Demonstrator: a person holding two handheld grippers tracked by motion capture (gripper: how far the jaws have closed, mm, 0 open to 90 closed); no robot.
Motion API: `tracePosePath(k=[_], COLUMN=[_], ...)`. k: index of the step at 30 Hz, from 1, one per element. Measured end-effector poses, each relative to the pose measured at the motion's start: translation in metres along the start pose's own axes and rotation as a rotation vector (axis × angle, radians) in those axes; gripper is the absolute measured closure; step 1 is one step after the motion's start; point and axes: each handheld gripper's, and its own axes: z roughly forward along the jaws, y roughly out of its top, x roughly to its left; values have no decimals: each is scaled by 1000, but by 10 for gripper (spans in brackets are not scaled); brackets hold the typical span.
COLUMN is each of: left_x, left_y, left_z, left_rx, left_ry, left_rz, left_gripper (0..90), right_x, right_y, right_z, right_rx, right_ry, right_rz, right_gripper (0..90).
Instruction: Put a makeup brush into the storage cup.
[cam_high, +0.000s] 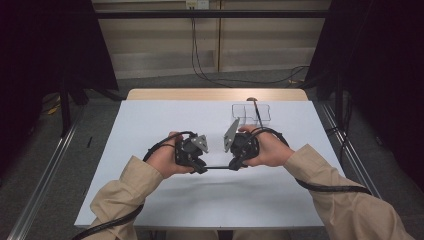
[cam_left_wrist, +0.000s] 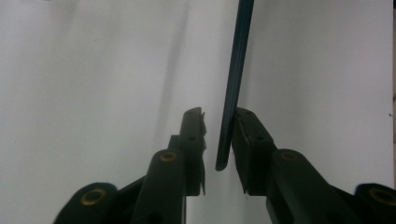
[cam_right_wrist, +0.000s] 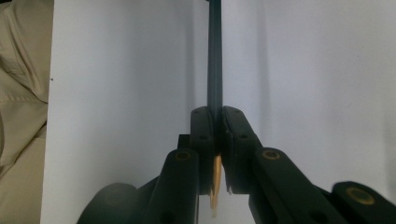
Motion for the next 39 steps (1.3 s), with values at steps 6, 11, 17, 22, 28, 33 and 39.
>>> tracePosePath(k=[6,11,17,22,28,33,39], left_x=[-1,-2,0,-5,-5,-4,-2], left_y=[1,1,1,4,3,0,-5], left_z=[4,7,9,11,10,9,8], left_rx=[29,37,53,62,31,10,-19], left_ry=[-9,-17,-22,-26,-50,-61,-50], left_rz=[11,3,6,29,9,-9,-25], left_gripper=[822,833,833,852,859,859,859], right_x=[1,0,0,0,-2,-4,-7], right_y=[0,-1,0,-1,-5,-8,-13], right_z=[1,1,-4,-4,-4,-6,-7], right_rx=[1,-7,-23,-24,-55,-91,-133], right_ry=[-2,-3,-10,-10,-4,-17,-39], right_rz=[-2,-10,-14,-18,16,44,68], right_gripper=[840,839,839,831,736,598,459])
